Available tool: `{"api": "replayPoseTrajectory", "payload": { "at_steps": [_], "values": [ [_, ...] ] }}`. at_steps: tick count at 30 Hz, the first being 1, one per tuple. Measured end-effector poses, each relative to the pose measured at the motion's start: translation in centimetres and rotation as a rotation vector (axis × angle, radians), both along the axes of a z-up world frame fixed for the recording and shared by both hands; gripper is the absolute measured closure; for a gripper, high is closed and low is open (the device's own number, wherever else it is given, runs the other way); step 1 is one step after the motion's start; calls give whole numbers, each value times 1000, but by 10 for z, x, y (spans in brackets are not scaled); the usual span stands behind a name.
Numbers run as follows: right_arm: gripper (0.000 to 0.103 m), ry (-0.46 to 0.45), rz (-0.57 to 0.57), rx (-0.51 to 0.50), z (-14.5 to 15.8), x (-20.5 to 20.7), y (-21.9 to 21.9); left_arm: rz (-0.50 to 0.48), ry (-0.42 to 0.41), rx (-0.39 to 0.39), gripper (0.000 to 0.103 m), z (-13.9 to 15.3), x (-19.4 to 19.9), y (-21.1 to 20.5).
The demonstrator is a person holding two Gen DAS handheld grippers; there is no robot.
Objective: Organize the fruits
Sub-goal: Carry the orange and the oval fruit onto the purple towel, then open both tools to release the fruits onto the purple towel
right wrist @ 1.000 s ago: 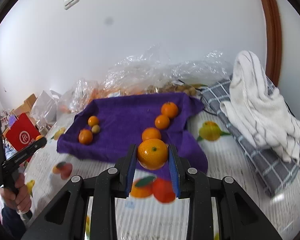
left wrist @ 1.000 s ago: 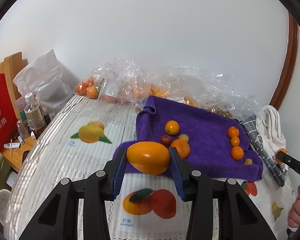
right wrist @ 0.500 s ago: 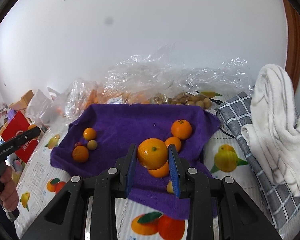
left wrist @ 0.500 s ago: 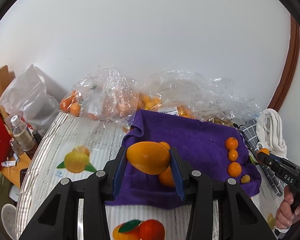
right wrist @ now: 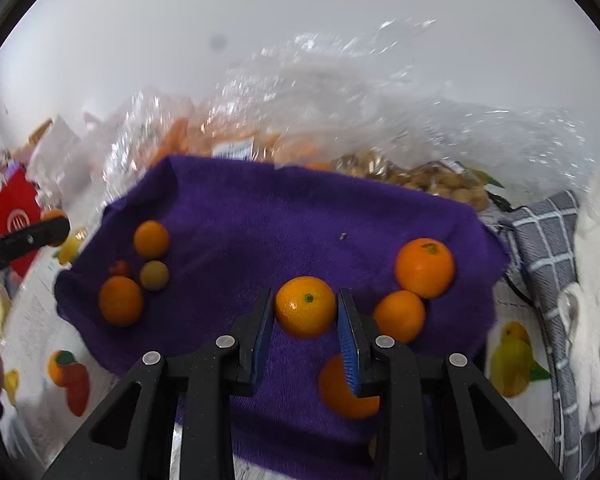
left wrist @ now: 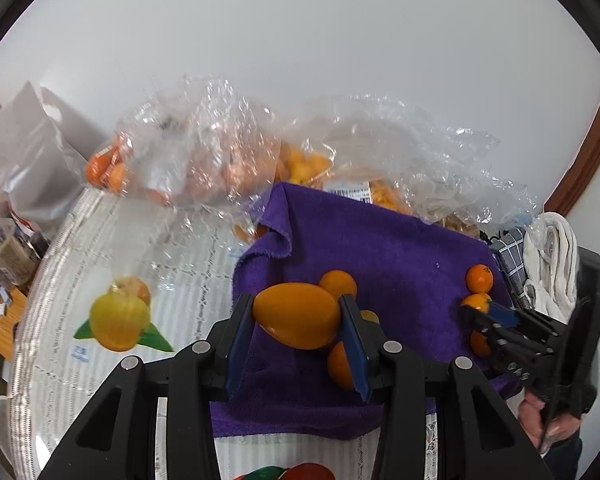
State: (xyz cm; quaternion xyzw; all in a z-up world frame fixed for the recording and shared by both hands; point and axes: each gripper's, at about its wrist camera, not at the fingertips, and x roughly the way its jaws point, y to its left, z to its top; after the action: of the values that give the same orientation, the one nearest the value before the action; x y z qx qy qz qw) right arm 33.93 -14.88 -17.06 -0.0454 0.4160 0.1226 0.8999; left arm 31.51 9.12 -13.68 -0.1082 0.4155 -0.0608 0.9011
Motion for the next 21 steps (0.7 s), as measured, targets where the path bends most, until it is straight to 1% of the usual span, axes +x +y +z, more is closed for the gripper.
{"api": "replayPoseTrajectory", "payload": {
  "at_steps": [4,7,11,12,14,16,17,19,21],
  "values": [
    [72,21,13,-47,-10,6,7,-23,26,4,63,-6,8,-7],
    [72,50,15,-43,-16,10,6,-54,26,4,63,-7,12,-16],
    [69,71,12,-20,-14,7,4,-80,28,9,63,-9,21,-29],
    [67,74,14,-13,-13,6,3,-80,31,6,63,-11,23,-31],
    [55,71,27,-1,-8,-2,0,-80,49,-11,63,-15,28,-36],
    [49,39,25,-3,0,-12,-3,-87,58,-18,63,-19,29,-39],
    [45,17,22,-1,5,-19,-6,-87,63,-7,63,-21,29,-42],
    [40,-17,22,16,14,-32,-13,-83,75,18,63,-25,30,-45],
    [38,-40,7,22,18,-39,-19,-87,92,19,63,-30,31,-47]
  ]
}}
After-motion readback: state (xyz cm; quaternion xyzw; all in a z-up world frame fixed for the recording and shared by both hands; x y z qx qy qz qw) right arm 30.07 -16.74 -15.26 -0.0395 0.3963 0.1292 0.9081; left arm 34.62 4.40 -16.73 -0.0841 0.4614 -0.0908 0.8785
